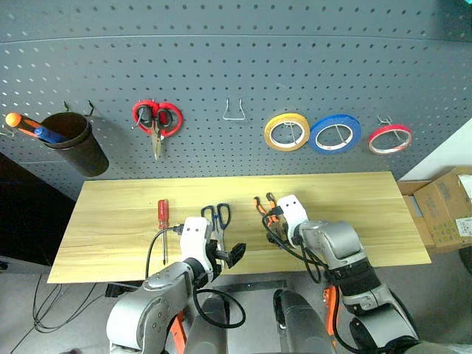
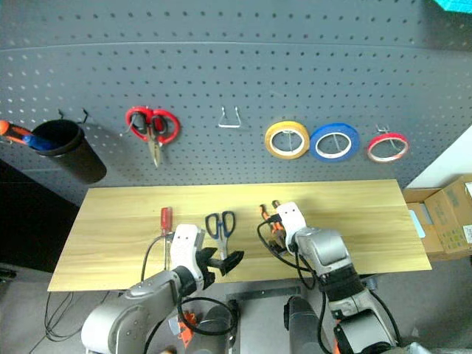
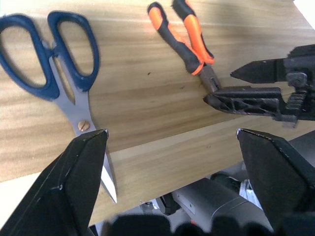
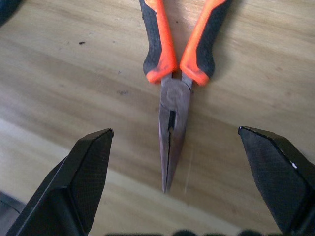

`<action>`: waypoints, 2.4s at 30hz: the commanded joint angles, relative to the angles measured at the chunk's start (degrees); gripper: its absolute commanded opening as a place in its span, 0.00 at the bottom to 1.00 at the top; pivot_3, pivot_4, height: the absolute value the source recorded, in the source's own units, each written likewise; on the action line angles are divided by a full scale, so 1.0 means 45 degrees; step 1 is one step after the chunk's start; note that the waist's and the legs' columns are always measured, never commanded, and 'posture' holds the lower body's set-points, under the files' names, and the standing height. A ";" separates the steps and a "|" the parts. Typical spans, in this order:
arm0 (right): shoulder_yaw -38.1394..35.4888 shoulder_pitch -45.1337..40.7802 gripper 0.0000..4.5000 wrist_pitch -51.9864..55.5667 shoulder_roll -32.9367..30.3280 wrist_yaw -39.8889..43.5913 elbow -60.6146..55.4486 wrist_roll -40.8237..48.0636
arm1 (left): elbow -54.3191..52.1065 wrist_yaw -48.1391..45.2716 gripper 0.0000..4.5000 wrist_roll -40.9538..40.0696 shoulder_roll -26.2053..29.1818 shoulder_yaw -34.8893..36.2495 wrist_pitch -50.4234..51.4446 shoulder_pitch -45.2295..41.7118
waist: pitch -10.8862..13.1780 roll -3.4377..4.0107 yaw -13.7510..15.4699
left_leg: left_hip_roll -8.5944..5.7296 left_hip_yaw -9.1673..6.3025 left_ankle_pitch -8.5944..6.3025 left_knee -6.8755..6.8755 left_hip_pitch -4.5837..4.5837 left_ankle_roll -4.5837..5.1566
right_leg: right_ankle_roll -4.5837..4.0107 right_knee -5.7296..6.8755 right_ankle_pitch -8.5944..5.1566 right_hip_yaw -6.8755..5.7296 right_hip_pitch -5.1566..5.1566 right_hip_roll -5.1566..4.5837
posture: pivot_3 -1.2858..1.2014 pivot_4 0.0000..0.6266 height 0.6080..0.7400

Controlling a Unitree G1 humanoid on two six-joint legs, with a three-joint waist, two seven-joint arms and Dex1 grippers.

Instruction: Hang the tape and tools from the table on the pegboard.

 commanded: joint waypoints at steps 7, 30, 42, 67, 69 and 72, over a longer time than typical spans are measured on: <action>-0.0114 -0.1463 0.99 -0.1588 0.0067 0.0302 0.2381 -0.0370 | -0.0832 0.0363 1.00 -0.0288 -0.0148 -0.0014 0.0075 0.0195 | 0.0204 -0.0014 0.0193 | -0.0002 -0.0022 -0.0001 0.0003 -0.0070 -0.0003 | 0.0002 -0.0009 0.0001 -0.0023 -0.0055 -0.0001 | 0.59 0.56 1.00; 0.0745 -0.2189 0.38 0.0310 -0.0040 0.0882 0.3382 -0.0729 | -0.0848 0.0680 1.00 -0.0525 -0.0150 0.0188 0.0152 0.0088 | 0.0284 -0.0016 0.0200 | 0.0007 -0.0032 -0.0012 -0.0007 -0.0088 -0.0021 | -0.0002 -0.0028 -0.0004 -0.0033 -0.0073 -0.0001 | 0.59 0.57 1.00; 0.0961 -0.2642 0.38 0.0348 -0.0005 0.1110 0.3724 -0.0792 | -0.0586 0.0893 1.00 -0.0462 -0.0300 0.0075 -0.0188 0.0000 | 0.0284 -0.0017 0.0188 | 0.0010 -0.0030 -0.0020 -0.0012 -0.0100 -0.0033 | -0.0006 -0.0037 -0.0011 -0.0034 -0.0088 -0.0001 | 0.59 0.55 1.00; -0.1106 0.3328 0.38 -0.4151 -0.2197 0.0940 -0.8288 -0.0424 | 0.1333 -0.0410 1.00 -0.0768 0.0182 -0.0819 -0.4182 -0.4052 | 0.0152 -0.0028 0.0227 | -0.0009 -0.0081 0.0027 0.0013 -0.0300 -0.0166 | 0.0026 -0.0017 0.0000 -0.0123 -0.0261 -0.0030 | 0.55 0.30 1.00; -0.1127 0.3136 0.38 -0.4810 -0.1727 0.0751 -0.8358 -0.0385 | 0.1147 -0.0493 1.00 -0.1012 0.0149 -0.0642 -0.4272 -0.4141 | 0.0060 -0.0022 0.0213 | -0.0003 -0.0092 0.0040 0.0013 -0.0299 -0.0187 | -0.0001 -0.0010 0.0016 -0.0141 -0.0261 -0.0029 | 0.55 0.27 1.00; -0.1129 0.2603 0.38 -0.5619 -0.1272 0.0566 -0.7988 -0.0454 | 0.0807 -0.0471 1.00 -0.1404 0.0215 -0.0353 -0.4158 -0.4343 | -0.0141 -0.0023 0.0213 | 0.0000 -0.0134 0.0058 0.0012 -0.0298 -0.0212 | -0.0033 -0.0004 0.0035 -0.0186 -0.0253 -0.0024 | 0.55 0.24 1.00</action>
